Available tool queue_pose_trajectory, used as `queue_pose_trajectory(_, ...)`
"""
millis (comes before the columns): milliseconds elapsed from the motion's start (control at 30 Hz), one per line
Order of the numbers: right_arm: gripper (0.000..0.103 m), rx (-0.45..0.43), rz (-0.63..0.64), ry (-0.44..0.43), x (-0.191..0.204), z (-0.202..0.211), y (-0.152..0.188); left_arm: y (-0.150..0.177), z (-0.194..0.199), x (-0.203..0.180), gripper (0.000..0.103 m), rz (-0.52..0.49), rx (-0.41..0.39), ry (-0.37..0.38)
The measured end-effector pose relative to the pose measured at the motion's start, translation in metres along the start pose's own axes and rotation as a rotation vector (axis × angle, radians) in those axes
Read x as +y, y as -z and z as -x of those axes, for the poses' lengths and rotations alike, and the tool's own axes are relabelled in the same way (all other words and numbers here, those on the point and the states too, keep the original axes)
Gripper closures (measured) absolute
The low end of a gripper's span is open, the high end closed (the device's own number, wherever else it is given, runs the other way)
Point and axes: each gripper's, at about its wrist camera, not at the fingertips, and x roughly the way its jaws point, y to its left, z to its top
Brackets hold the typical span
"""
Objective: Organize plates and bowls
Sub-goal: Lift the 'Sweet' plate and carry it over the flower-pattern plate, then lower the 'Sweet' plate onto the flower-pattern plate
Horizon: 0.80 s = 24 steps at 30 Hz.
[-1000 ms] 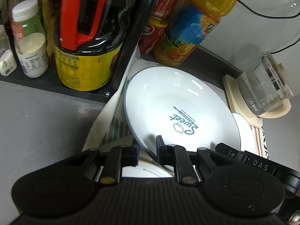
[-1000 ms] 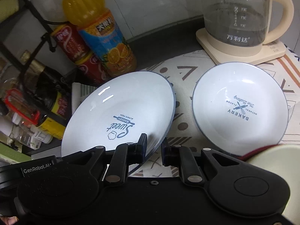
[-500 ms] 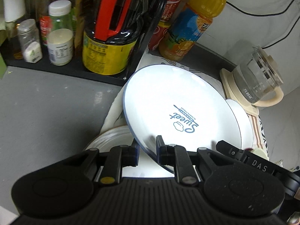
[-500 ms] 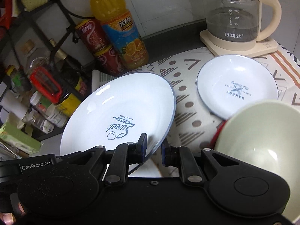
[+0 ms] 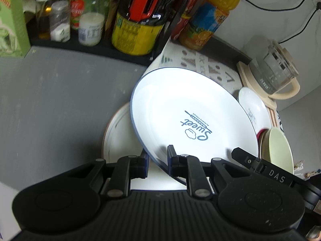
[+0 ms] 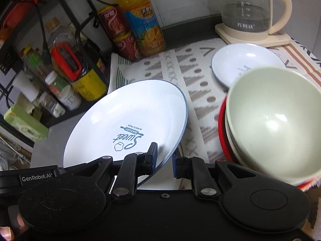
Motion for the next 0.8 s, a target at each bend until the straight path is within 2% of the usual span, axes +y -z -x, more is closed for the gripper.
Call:
queue_pose_trajectory(300, 0.088, 0.015, 0.023, 0.036, 0.004, 0.008, 0.022, 0.03, 0.004, 0.011, 0.087, 0.015, 0.027, 0.017)
queue_pose_trajectory(667, 0.088, 0.043, 0.039, 0.072, 0.009, 0.003, 0.031, 0.043, -0.004, 0.024, 0.087, 0.056, 0.056, 0.04)
queue_pose_trajectory(800, 0.089, 0.054, 0.022, 0.091, 0.008, -0.001, 0.032, 0.043, -0.005, 0.022, 0.087, 0.038, 0.049, 0.034)
